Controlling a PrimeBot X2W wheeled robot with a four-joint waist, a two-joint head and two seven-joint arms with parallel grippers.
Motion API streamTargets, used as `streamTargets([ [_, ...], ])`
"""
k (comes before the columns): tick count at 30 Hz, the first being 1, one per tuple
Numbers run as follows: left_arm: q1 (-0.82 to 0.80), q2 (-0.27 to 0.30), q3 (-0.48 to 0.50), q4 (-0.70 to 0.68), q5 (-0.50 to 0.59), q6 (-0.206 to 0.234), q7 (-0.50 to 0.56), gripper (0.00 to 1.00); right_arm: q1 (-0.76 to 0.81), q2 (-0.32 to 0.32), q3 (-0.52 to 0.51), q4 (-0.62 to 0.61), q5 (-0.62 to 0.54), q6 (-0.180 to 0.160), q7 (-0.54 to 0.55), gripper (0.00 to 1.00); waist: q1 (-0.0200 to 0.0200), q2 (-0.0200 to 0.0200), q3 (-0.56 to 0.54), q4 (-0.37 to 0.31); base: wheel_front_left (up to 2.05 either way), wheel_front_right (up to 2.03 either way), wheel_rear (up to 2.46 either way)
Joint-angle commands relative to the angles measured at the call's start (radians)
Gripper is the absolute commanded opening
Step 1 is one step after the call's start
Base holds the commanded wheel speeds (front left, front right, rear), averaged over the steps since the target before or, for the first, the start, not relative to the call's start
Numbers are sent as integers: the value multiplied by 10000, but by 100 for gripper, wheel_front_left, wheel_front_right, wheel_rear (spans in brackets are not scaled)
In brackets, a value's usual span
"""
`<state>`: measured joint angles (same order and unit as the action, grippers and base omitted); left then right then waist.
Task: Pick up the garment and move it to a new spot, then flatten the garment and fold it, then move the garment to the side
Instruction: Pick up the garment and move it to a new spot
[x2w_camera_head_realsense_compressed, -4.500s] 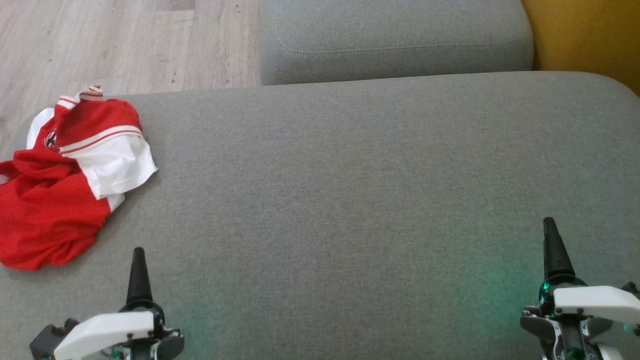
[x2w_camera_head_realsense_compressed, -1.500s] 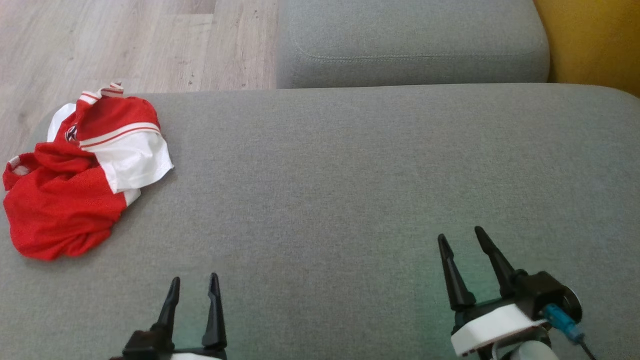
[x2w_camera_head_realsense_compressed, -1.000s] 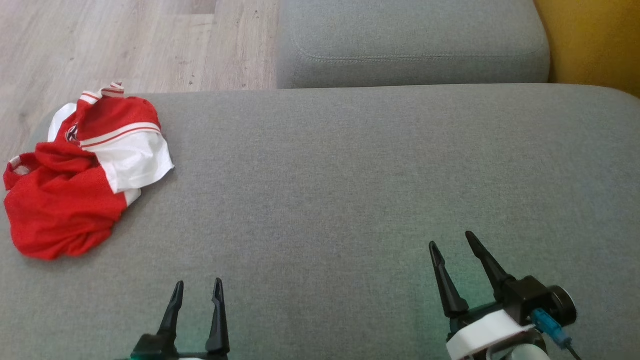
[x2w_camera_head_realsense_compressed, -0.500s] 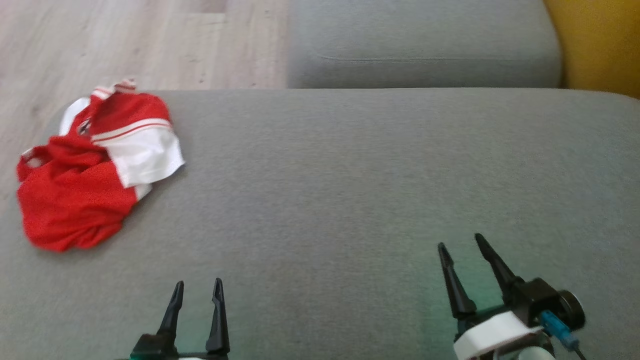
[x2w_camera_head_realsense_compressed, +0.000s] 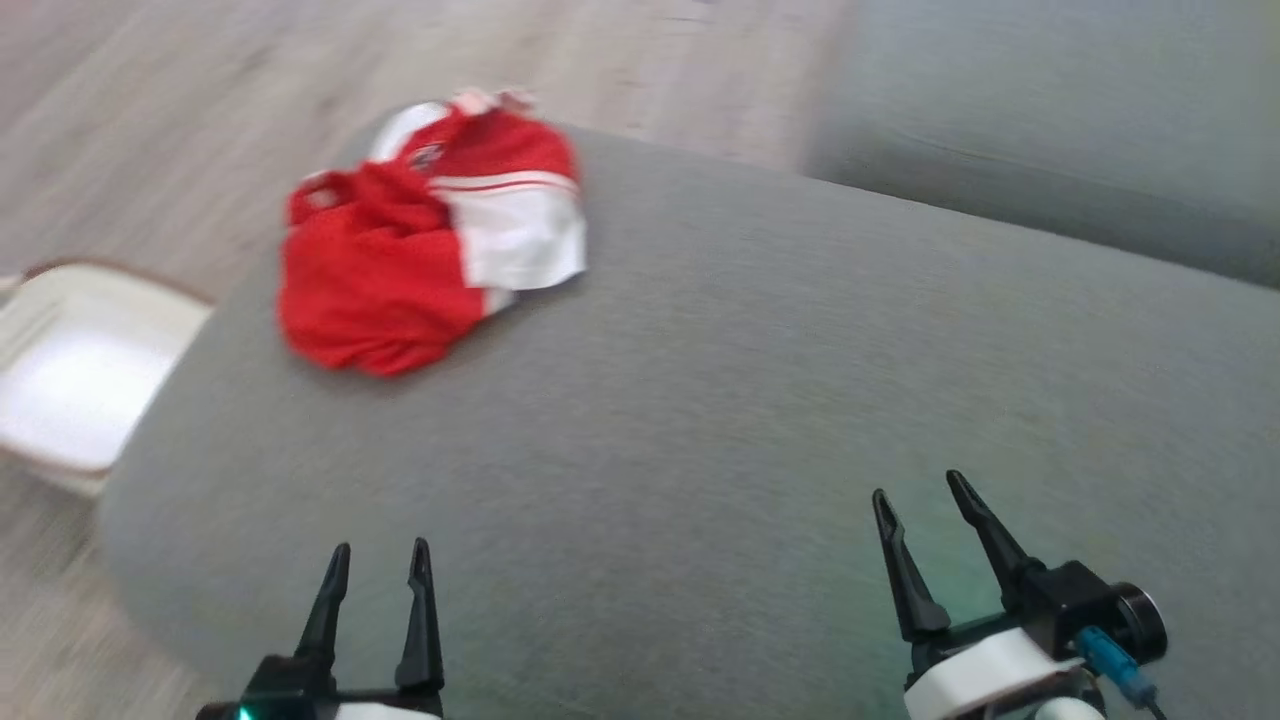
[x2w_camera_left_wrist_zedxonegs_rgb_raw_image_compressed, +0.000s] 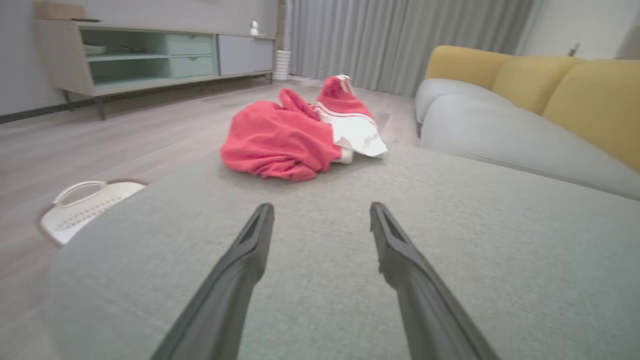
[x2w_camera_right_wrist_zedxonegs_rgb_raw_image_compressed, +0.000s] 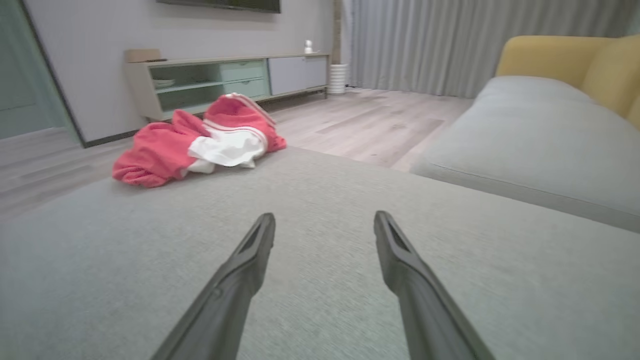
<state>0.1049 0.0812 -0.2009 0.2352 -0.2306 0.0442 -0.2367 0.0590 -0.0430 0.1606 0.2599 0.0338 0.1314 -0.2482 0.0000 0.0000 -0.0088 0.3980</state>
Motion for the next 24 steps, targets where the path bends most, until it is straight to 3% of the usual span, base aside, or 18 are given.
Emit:
streamTargets([
  [1,-389,50,273,-358,-97,48,3,100,-404,-72,276,-340,-43,-7,-136,100,0,0,35,1053,0,0,0],
  [8,-10,1,667,-695,-386,362,-135,100,-933,-72,920,-122,-246,-7,-136,100,0,0,390,1414,0,0,0],
  [16,97,19,1131,-1109,-552,609,-224,100,-1176,-72,953,-131,-482,-7,-136,100,0,0,674,1433,0,0,0],
  [21,-592,619,1859,-1909,-607,698,-219,100,-1021,-72,423,-501,-947,-7,-115,100,0,0,1015,1408,0,0,0],
  [24,-1520,1331,2448,-2594,-714,682,92,100,-1090,-72,365,-906,-1292,-7,108,100,0,0,1521,1146,0,0,0],
])
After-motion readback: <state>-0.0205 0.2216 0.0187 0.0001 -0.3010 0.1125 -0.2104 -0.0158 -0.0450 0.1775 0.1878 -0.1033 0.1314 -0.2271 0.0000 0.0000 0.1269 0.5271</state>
